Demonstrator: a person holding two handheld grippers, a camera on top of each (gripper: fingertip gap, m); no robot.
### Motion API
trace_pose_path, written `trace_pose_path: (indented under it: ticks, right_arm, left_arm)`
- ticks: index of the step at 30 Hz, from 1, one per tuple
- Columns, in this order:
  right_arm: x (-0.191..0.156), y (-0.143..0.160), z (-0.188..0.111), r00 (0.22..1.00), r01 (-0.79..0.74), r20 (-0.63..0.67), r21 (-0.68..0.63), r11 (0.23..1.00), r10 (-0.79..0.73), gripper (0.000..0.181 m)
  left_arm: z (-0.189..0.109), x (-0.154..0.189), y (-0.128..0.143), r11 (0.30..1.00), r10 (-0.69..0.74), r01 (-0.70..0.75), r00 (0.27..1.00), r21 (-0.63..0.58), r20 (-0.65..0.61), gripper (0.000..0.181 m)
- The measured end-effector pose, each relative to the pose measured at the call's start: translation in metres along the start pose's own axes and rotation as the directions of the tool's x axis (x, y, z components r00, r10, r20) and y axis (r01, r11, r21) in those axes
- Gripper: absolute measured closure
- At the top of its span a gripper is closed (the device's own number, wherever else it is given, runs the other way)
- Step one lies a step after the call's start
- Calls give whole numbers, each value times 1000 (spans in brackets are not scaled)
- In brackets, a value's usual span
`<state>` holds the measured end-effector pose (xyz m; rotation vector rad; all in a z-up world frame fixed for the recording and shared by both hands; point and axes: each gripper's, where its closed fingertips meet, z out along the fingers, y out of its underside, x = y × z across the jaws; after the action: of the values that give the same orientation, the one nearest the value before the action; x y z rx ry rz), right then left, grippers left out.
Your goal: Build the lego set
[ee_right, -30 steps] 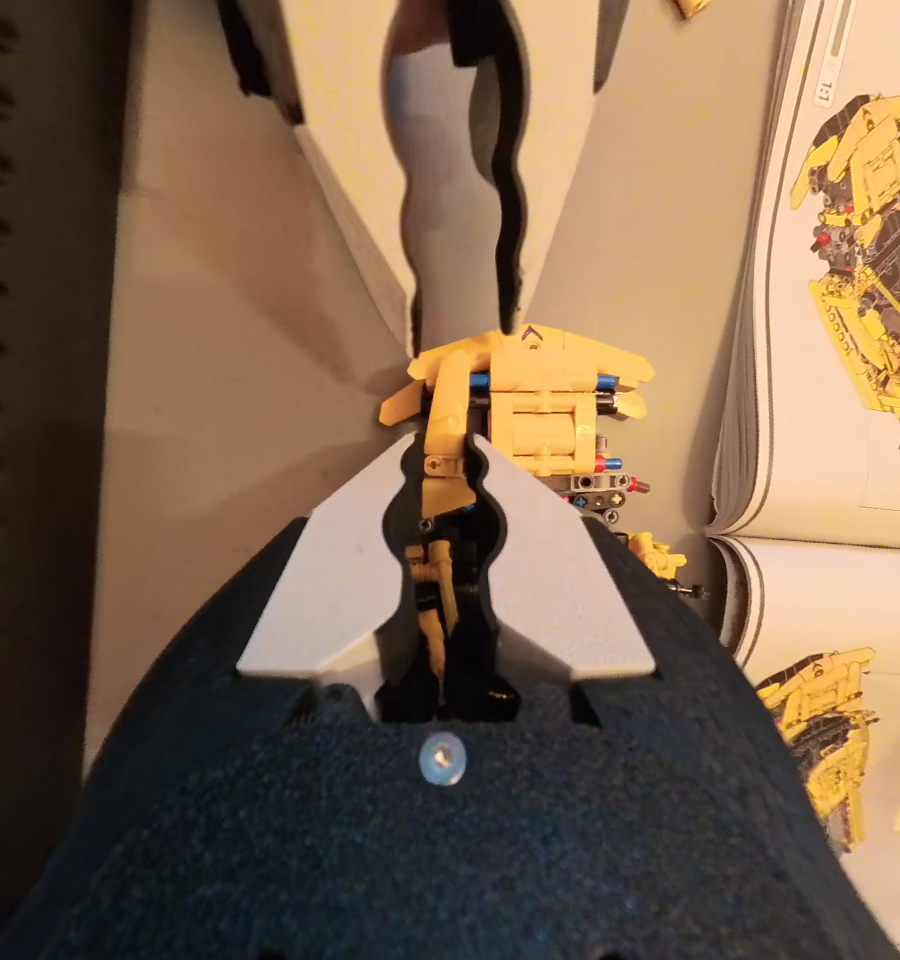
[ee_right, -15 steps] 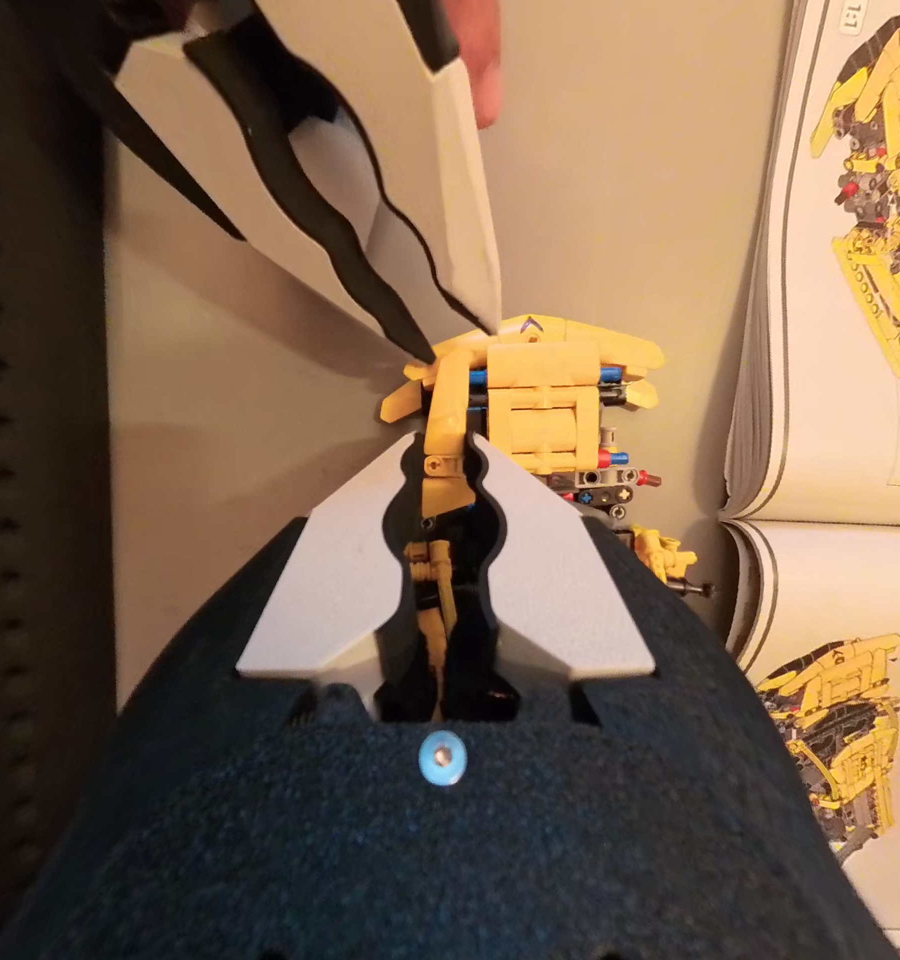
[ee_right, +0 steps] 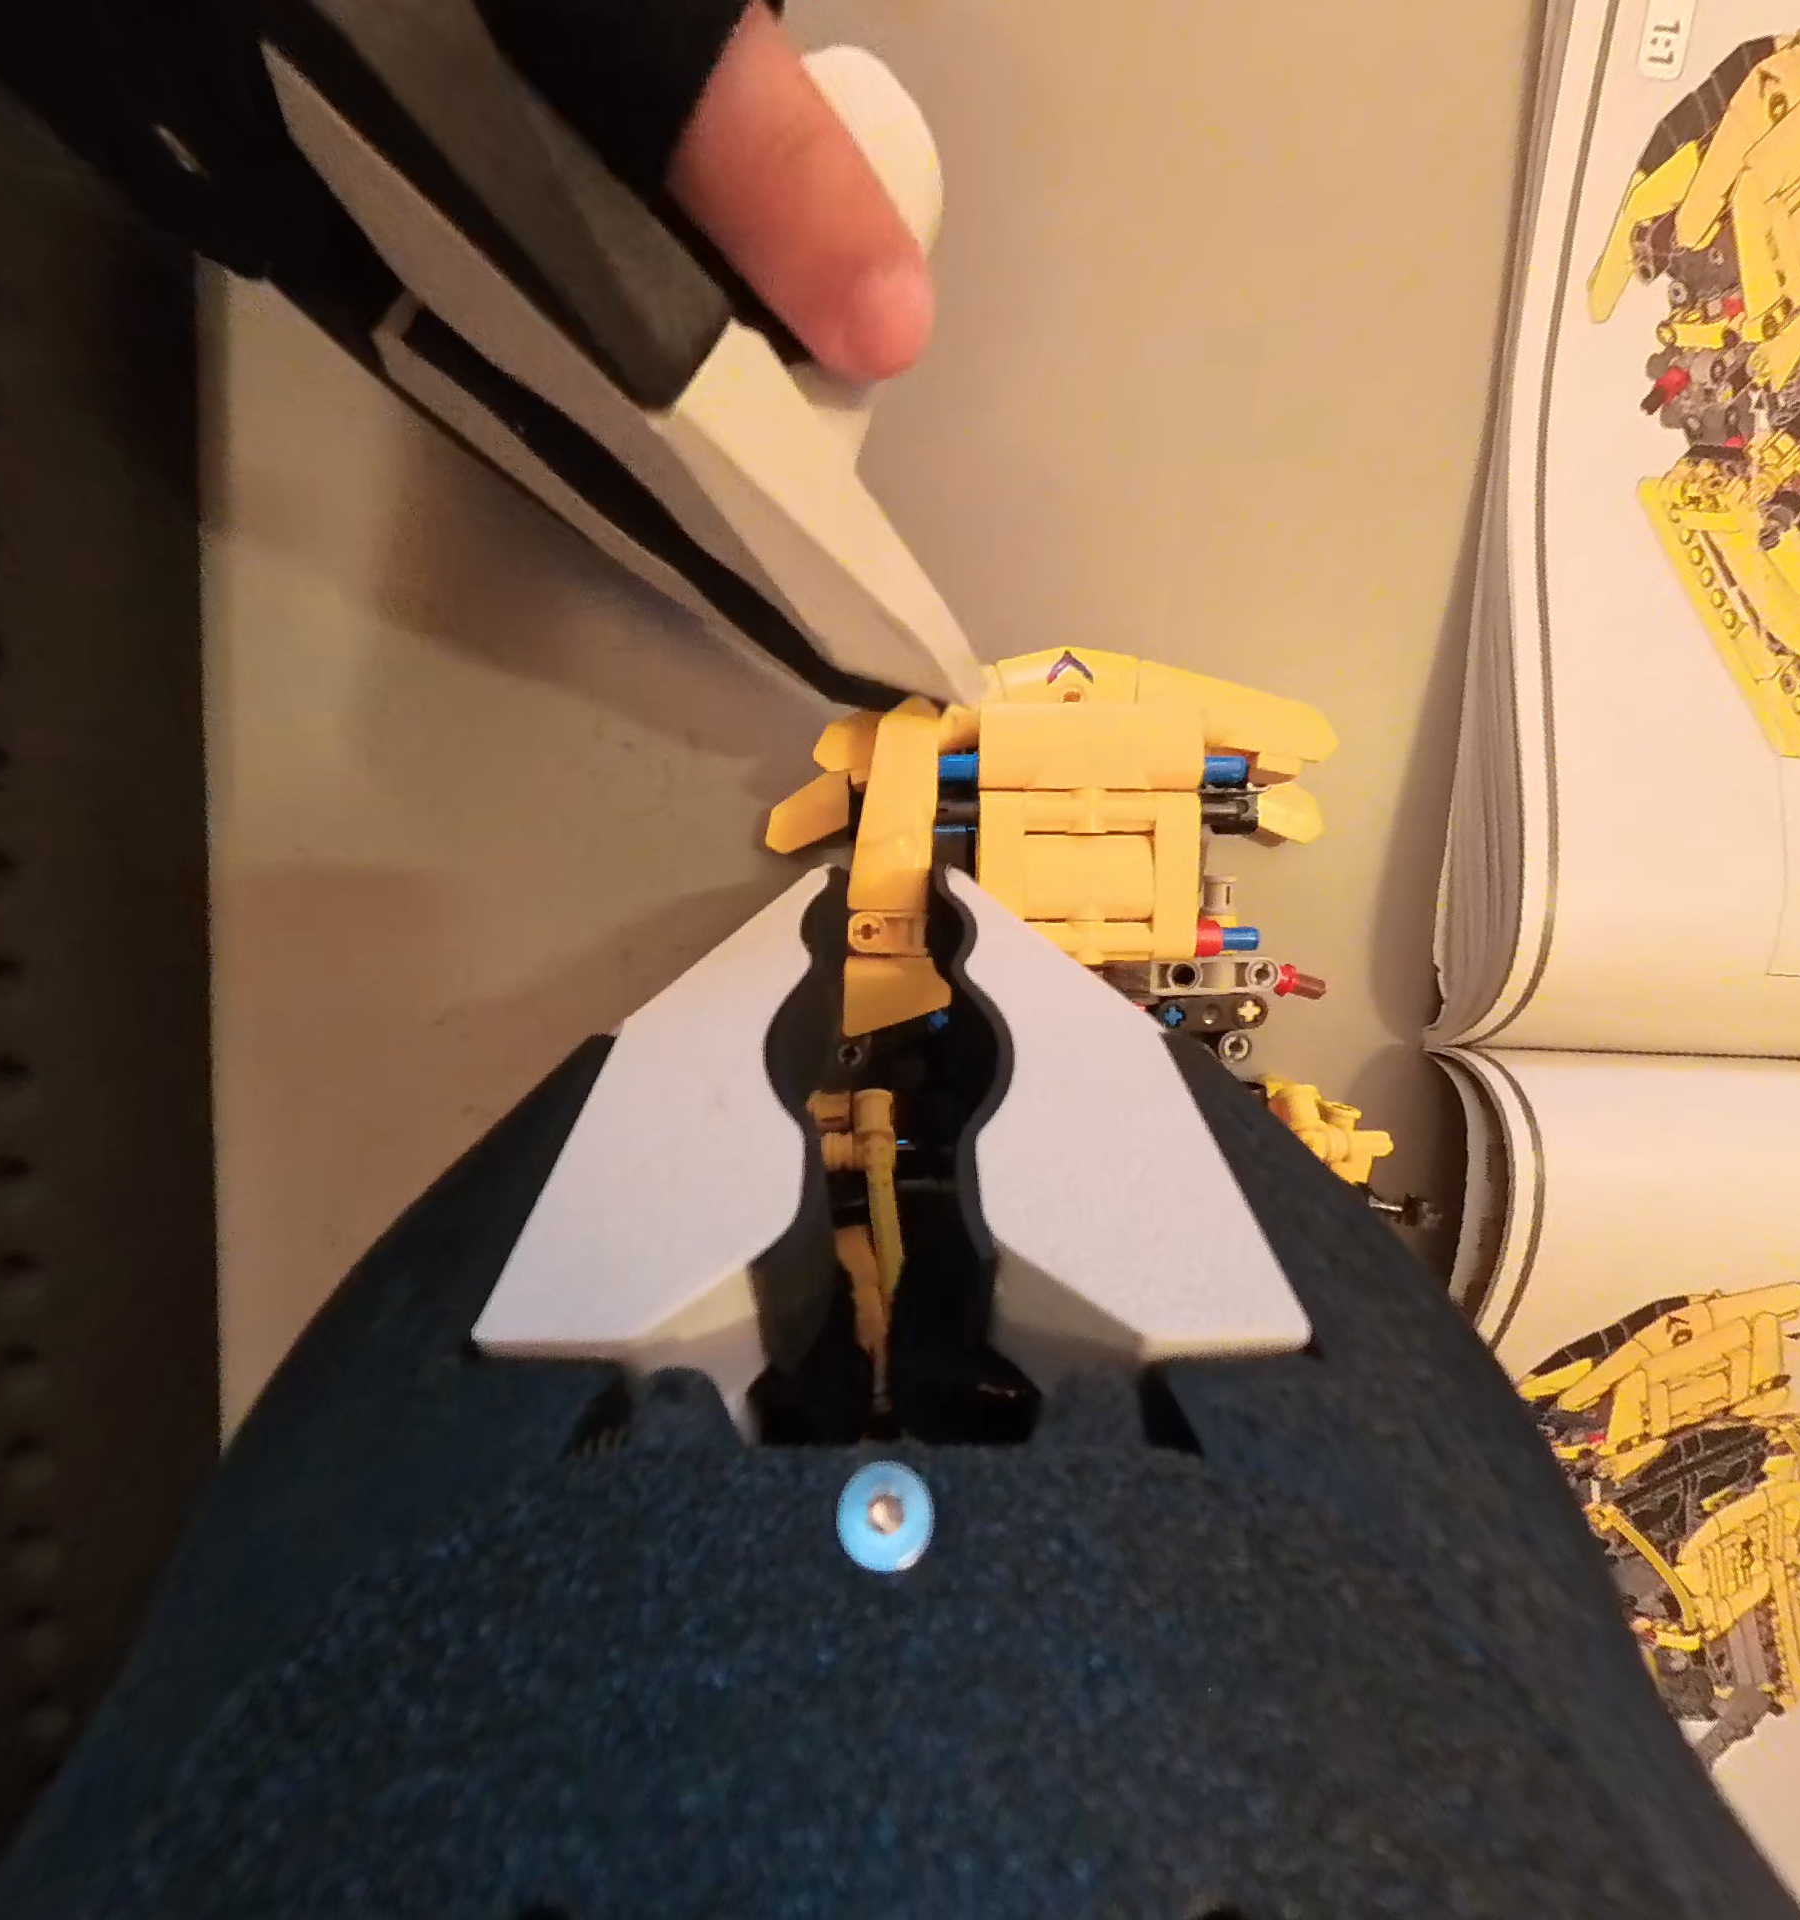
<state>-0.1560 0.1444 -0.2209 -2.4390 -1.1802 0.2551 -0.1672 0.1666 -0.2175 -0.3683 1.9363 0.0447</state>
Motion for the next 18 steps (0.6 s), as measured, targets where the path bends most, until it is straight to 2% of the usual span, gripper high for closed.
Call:
trace_pose_path:
  ticks: [7, 11, 12, 15, 18]
  right_arm:
    - [1, 1, -2, 1000, -15, 14, 9, 1000, 15, 167]
    - [2, 1, -4, 1000, -23, 10, 28, 999, 23, 167]
    - [3, -1, -6, 1000, -10, -1, 47, 999, 10, 163]
    - [1, -7, -16, 1000, 9, -4, 108, 994, -8, 132]
    - [19, -14, -21, 994, 40, -105, 156, 987, -24, 105]
  left_arm:
    - [3, 1, -7, 986, 164, -164, 985, 2, 61, 176]
    - [4, 1, -7, 985, 173, -172, 983, -8, 66, 177]
    - [5, 1, -8, 985, 174, -174, 982, -11, 68, 177]
    - [6, 0, -7, 986, 162, -161, 985, -31, 58, 178]
    - [7, 0, -7, 970, 243, -239, 968, -52, 70, 179]
